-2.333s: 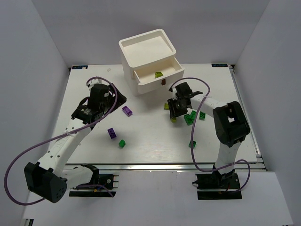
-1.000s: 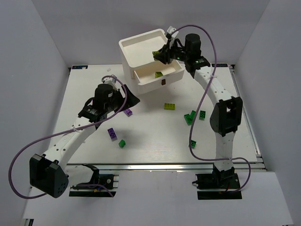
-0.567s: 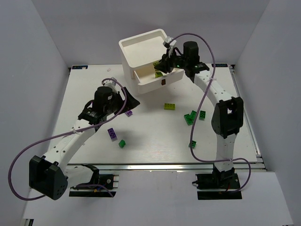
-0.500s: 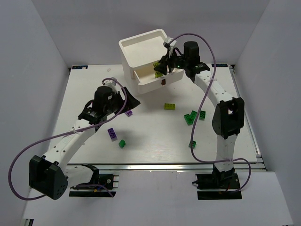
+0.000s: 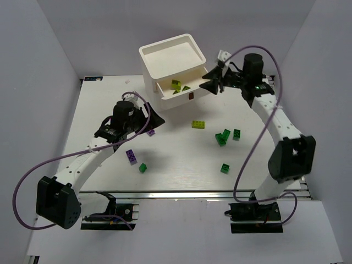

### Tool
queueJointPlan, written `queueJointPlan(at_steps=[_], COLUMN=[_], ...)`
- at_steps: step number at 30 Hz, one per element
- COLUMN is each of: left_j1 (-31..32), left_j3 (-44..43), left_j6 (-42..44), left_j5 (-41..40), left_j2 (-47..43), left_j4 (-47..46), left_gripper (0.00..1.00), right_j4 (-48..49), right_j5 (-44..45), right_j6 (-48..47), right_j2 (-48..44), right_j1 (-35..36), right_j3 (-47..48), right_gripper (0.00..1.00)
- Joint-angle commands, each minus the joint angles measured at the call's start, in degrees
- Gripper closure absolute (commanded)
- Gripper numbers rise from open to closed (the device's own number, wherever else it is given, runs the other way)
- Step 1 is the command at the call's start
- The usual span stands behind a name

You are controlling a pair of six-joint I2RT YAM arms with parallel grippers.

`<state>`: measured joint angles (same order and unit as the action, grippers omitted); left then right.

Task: Sort the legos into containers by color

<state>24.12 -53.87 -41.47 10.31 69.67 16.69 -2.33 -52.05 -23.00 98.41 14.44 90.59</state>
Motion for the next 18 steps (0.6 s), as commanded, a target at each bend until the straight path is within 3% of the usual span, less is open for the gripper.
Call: queueJointPlan(at_steps=[1,2,3,6,8,9,11,12,18], left_j1=[0.14,0.14,0.14,0.14,0.14,0.14,0.14,0.14,0.14], left_j3=[1.13,1.22,1.39,1.92,2.45,2.54,2.45,2.28,2.27], left_j6=[-0.36,-0.36,-0.28,-0.36,-0.54,-0.45,-0.54,-0.28,-0.54], left_j5=[-0.11,-0.2,-0.2,-0.46,-0.46,-0.37,-0.2,-0.2,-1.6], left_j2=[-2.08,-2.08,-2.26,-2.61,-2.96,-2.96,-2.87,-2.87,-4.01], left_j4=[-0.6,-0.43,-0.43,-0.52,-0.69,-0.78,-0.61,-0.26,0.98], left_gripper=[0.14,0.15,0.17,0.25,0.28,0.3,0.29,0.28,0.18], right_j4=[3.14,-0.88,-8.58,-15.85,-20.16,-20.35,-19.04,-17.46,-7.79], right_j5=[-9.02,-9.47,-8.95,-6.31,-3.6,-2.28,1.31,3.34,12.49], right_j6=[-10.01,-13.0,-16.77,-28.04,-35.57,-36.75,-38.86,-39.04,-39.48], right_j2=[-7.95,-8.58,-8.93,-10.25,-10.61,-10.52,-9.38,-8.59,-1.74], right_j1=[-2.21,-2.39,-2.57,-2.66,-2.4,-1.87,-1.26,-0.82,0.07], right_j3=[-5.32,-6.64,-7.61,-14.26,-17.88,-21.12,-23.25,-24.13,-25.11], right_gripper=[0.54,0.6,0.71,0.75,0.65,0.45,0.33,0.22,0.15])
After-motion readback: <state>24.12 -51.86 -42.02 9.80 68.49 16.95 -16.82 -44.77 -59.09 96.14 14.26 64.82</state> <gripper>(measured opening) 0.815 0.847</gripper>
